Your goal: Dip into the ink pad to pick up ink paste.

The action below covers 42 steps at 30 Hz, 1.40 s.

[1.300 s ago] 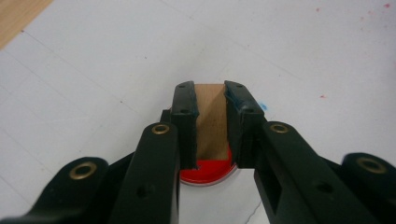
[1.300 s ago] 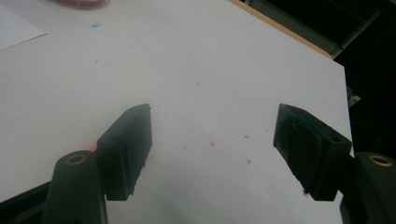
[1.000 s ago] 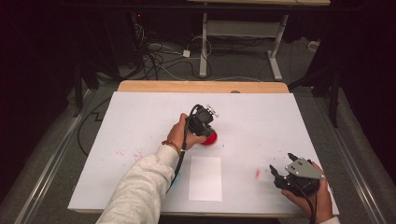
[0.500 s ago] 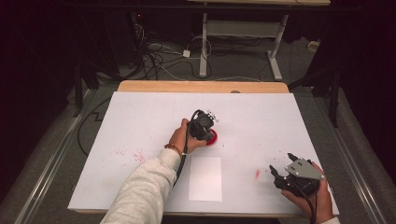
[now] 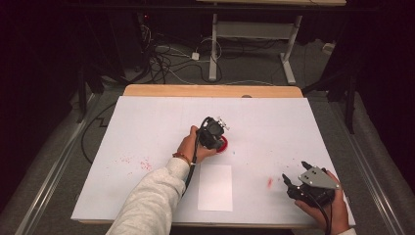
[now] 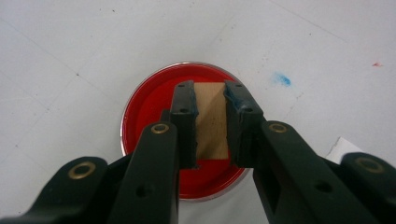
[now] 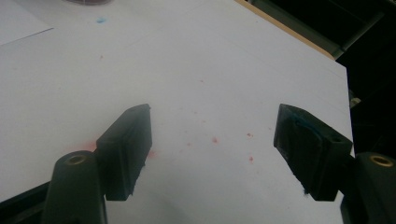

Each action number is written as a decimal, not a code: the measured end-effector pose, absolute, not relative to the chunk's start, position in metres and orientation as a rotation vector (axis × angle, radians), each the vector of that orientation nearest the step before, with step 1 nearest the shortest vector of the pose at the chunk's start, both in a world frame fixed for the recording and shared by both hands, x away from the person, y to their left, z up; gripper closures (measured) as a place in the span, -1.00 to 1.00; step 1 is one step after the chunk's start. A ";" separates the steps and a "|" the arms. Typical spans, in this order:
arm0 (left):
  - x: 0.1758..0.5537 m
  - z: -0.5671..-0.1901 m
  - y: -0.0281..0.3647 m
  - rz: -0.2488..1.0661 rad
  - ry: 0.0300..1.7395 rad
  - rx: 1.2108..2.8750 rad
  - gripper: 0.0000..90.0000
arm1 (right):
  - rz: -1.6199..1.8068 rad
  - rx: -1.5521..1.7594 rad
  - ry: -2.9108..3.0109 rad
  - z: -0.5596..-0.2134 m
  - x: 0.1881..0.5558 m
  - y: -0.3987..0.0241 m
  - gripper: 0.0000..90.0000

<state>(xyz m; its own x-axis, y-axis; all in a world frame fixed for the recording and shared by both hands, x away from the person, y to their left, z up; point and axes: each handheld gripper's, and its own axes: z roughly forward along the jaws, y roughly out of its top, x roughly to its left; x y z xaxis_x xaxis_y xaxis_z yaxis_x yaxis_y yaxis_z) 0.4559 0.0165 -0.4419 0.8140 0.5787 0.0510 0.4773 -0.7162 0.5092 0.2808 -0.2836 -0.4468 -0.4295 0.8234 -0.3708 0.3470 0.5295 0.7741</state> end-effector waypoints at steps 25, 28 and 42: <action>0.458 -0.443 0.018 0.253 0.812 2.492 0.64 | 0.794 0.946 2.006 -0.446 0.281 -0.284 -0.37; 0.457 -0.442 0.016 0.268 0.808 2.503 0.64 | 0.795 0.941 2.005 -0.446 0.280 -0.284 -0.37; 0.456 -0.426 0.017 0.296 0.793 2.477 0.64 | 0.799 0.952 1.999 -0.446 0.281 -0.285 -0.37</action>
<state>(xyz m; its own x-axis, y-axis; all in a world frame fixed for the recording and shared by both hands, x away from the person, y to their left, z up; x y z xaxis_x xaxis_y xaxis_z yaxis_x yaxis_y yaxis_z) 0.4558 0.0170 -0.4265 0.8048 0.5916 0.0478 0.4785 -0.6945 0.5373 0.2806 -0.2854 -0.4456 -0.4264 0.8264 -0.3677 0.3456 0.5246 0.7781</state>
